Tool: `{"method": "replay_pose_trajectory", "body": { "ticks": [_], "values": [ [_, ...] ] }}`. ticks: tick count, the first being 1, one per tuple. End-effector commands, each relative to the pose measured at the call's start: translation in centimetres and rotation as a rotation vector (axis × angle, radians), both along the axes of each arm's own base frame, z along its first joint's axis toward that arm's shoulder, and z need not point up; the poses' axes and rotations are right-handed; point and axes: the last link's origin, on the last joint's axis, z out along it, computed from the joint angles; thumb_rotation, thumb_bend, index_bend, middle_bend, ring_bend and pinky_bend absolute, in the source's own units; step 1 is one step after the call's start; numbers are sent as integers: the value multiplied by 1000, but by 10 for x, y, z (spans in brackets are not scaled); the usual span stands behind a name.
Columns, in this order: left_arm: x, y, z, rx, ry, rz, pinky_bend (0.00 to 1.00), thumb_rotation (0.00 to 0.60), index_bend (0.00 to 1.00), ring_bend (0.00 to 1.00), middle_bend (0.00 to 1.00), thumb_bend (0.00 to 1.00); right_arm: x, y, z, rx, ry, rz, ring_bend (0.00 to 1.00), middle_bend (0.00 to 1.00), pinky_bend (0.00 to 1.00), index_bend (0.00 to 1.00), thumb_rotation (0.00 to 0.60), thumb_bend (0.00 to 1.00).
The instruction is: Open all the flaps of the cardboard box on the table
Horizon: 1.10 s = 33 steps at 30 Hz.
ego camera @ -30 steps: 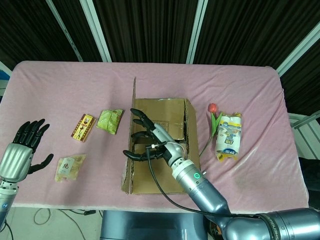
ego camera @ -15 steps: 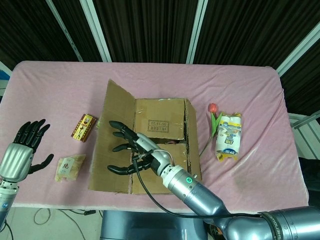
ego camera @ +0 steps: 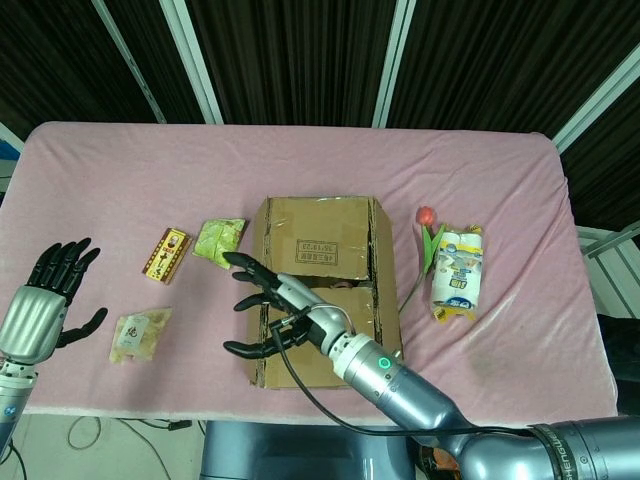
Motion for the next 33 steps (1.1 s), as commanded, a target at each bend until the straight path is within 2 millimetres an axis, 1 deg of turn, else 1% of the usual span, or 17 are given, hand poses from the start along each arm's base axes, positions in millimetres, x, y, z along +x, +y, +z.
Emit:
{"method": "replay_pose_trajectory", "body": {
  "ticks": [1, 3, 4, 7, 8, 10, 11, 13, 14, 17, 20, 24, 25, 27, 30, 32, 33],
  "values": [
    [1, 0, 0, -7, -4, 3, 44, 600, 0, 17, 3, 249, -46, -15, 12, -255, 202, -17, 65, 0, 247, 0, 600, 306],
    [3, 1, 1, -10, -4, 6, 44, 600, 0, 17, 2, 243, -75, -18, 18, -377, 311, -39, 65, 0, 247, 0, 600, 305],
    [4, 1, 1, -11, -3, 10, 44, 600, 0, 17, 2, 240, -94, -17, 23, -442, 373, -59, 65, 0, 246, 0, 600, 305],
    [6, 2, 3, -9, 0, 20, 44, 600, 0, 17, 2, 226, -135, -9, 35, -566, 510, -110, 56, 0, 241, 0, 600, 305],
    [8, 3, 4, -10, 0, 26, 44, 600, 0, 17, 2, 220, -152, -5, 41, -614, 580, -132, 37, 0, 235, 0, 600, 297],
    [10, 2, 4, -17, 1, 37, 44, 600, 0, 17, 2, 210, -178, 1, 51, -691, 713, -148, 6, 0, 227, 0, 600, 275],
    [12, 2, 3, -27, 5, 45, 44, 600, 0, 17, 2, 203, -197, 4, 56, -744, 813, -145, 0, 0, 224, 0, 600, 262],
    [15, 2, 2, -44, 15, 55, 44, 600, 0, 17, 2, 190, -224, 8, 63, -837, 950, -132, 0, 0, 221, 0, 600, 248],
    [18, 2, 1, -56, 21, 60, 42, 600, 0, 17, 2, 183, -241, 12, 67, -895, 1036, -120, 0, 0, 220, 0, 600, 239],
    [26, 4, -2, -92, 27, 72, 32, 600, 0, 17, 0, 169, -279, 26, 72, -981, 1182, -113, 0, 0, 218, 0, 600, 231],
    [40, 9, -5, -137, -8, 84, 32, 600, 0, 16, 0, 167, -307, 40, 71, -998, 1222, -151, 0, 0, 217, 0, 600, 230],
    [64, 21, -5, -195, -21, 72, 31, 600, 0, 0, 0, 168, -329, 50, 69, -1008, 1234, -169, 0, 0, 217, 0, 600, 232],
    [66, 22, -5, -199, -20, 69, 32, 600, 0, 0, 0, 177, -331, 50, 69, -1006, 1237, -168, 0, 0, 217, 0, 600, 232],
    [87, 34, -4, -238, -12, 46, 33, 600, 0, 0, 0, 212, -331, 48, 71, -1014, 1203, -181, 0, 0, 217, 0, 600, 232],
    [116, 51, -4, -320, -21, 31, 39, 600, 0, 0, 0, 338, -328, 44, 74, -1021, 1152, -199, 0, 0, 217, 0, 600, 232],
    [139, 62, -6, -388, -26, 17, 63, 600, 0, 4, 2, 457, -327, 42, 76, -1026, 1134, -201, 0, 0, 217, 0, 600, 232],
    [159, 70, -10, -446, -34, -10, 86, 600, 0, 18, 9, 505, -326, 42, 77, -1029, 1122, -208, 0, 0, 217, 0, 600, 232]
  ]
}}
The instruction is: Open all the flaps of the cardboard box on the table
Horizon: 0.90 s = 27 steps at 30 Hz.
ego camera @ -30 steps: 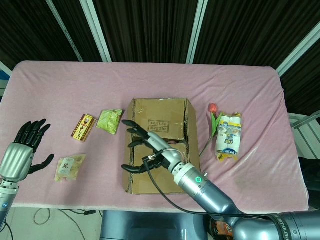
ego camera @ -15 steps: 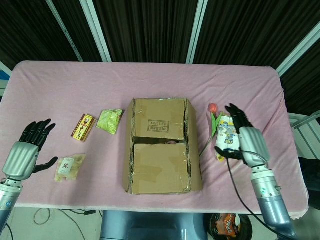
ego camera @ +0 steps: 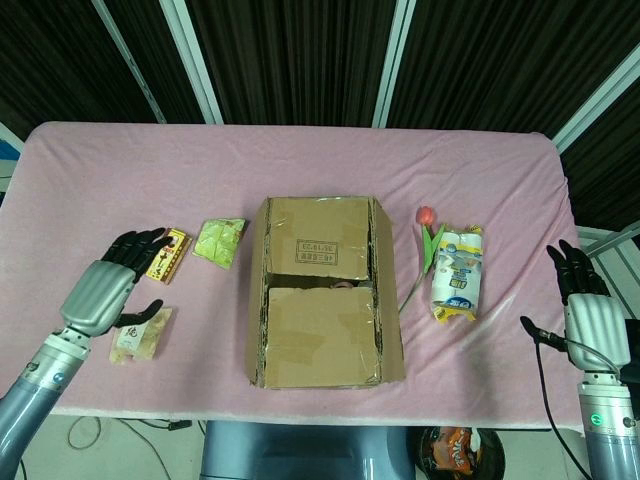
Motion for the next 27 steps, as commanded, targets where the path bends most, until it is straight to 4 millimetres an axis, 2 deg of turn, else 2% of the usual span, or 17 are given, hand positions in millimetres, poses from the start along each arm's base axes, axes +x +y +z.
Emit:
{"method": "replay_pose_trajectory", "body": {
  "ticks": [1, 4, 8, 14, 18, 27],
  "values": [
    [72, 31, -6, -187, -38, -71, 102, 600, 0, 32, 17, 532, 1, 0, 3, -11, -35, 7, 0, 0, 217, 0, 600, 232],
    [99, 49, -15, -296, -49, -67, 167, 600, 11, 85, 70, 605, 1, 0, 5, -15, -55, 6, 0, 0, 217, 0, 600, 230],
    [126, 63, -28, -365, -89, -68, 250, 600, 101, 198, 210, 631, 2, -1, 8, -20, -72, 9, 0, 0, 217, 0, 600, 231],
    [161, 76, -51, -444, -150, -59, 292, 600, 118, 213, 232, 653, 2, 1, 10, -20, -89, 11, 0, 0, 217, 0, 600, 232],
    [171, 79, -62, -477, -151, -48, 296, 600, 122, 214, 247, 655, 1, 3, 10, -23, -100, 10, 0, 0, 217, 0, 600, 232],
    [175, 80, -87, -542, -128, 16, 307, 600, 137, 237, 281, 656, 2, 1, 14, -30, -120, 14, 0, 0, 217, 0, 600, 233]
  ]
}}
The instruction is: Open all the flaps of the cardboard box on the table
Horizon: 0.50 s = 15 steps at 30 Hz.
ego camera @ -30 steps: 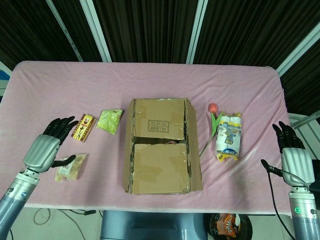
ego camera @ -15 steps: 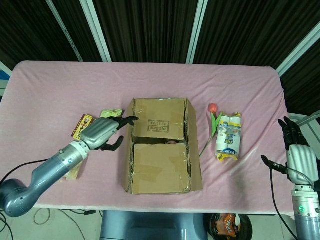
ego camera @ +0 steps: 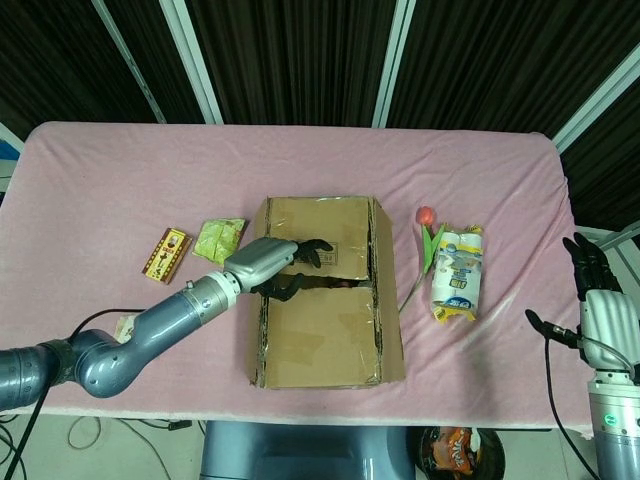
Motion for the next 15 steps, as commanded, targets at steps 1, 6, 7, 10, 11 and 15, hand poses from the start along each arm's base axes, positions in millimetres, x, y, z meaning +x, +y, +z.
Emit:
{"method": "replay_pose_trajectory", "body": {
  "ticks": [1, 6, 7, 10, 11, 15],
  "values": [
    [0, 0, -10, -17, 19, 8, 307, 600, 137, 237, 282, 656, 0, 0, 0, 1, -1, 0, 0, 0, 217, 0, 600, 232],
    [-2, -3, -22, -43, 28, 31, 307, 600, 138, 237, 284, 656, 1, -1, 1, -1, -7, -3, 0, 0, 217, 0, 600, 233],
    [-1, -3, -24, -46, 26, 34, 307, 600, 138, 238, 284, 656, 1, -1, 1, -2, -9, -3, 0, 0, 217, 0, 600, 233],
    [1, -5, -24, -57, 12, 46, 319, 600, 140, 258, 295, 656, 2, -2, 1, -3, -11, -4, 0, 0, 217, 0, 600, 234],
    [2, -5, -24, -61, 6, 51, 331, 600, 144, 273, 305, 656, 2, -2, 1, -3, -11, -4, 0, 0, 217, 0, 600, 235],
    [6, -9, -18, -77, -31, 70, 370, 600, 166, 317, 346, 656, 3, -2, 1, -2, -12, -3, 0, 0, 217, 0, 600, 238]
  ]
}}
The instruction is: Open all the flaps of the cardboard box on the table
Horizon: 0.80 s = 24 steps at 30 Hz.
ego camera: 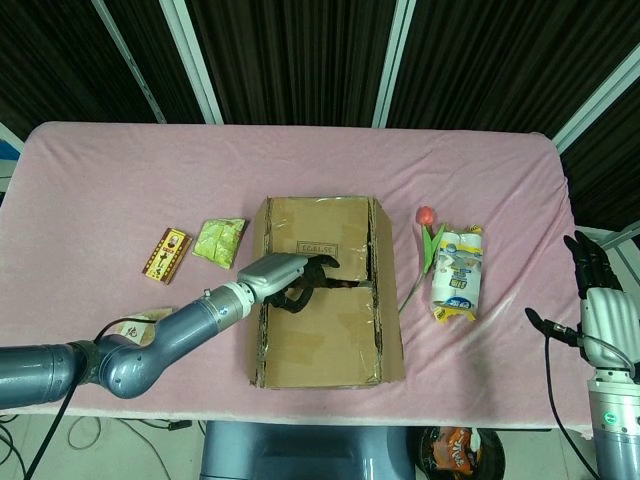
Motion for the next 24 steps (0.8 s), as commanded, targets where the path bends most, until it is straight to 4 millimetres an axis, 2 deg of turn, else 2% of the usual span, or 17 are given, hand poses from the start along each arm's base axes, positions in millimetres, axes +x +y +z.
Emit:
{"method": "replay_pose_trajectory", "body": {
  "ticks": [1, 6, 19, 24],
  "values": [
    [3, -3, 5, -7, -32, 15, 384, 600, 171, 329, 356, 656, 1, 0, 0, 0, 0, 1, 0, 0, 217, 0, 600, 238],
    [7, -9, 16, -22, -101, 44, 416, 600, 183, 350, 376, 656, 3, 0, -1, 2, 0, 8, 0, 0, 217, 0, 600, 238],
    [31, -38, 58, -109, -425, 136, 447, 600, 193, 365, 387, 656, 7, 2, 0, -5, 0, 27, 0, 0, 217, 0, 600, 238],
    [35, -53, 64, -189, -481, 162, 447, 600, 193, 365, 386, 656, 7, 3, 0, -8, -4, 30, 0, 0, 217, 0, 600, 238]
  ]
}}
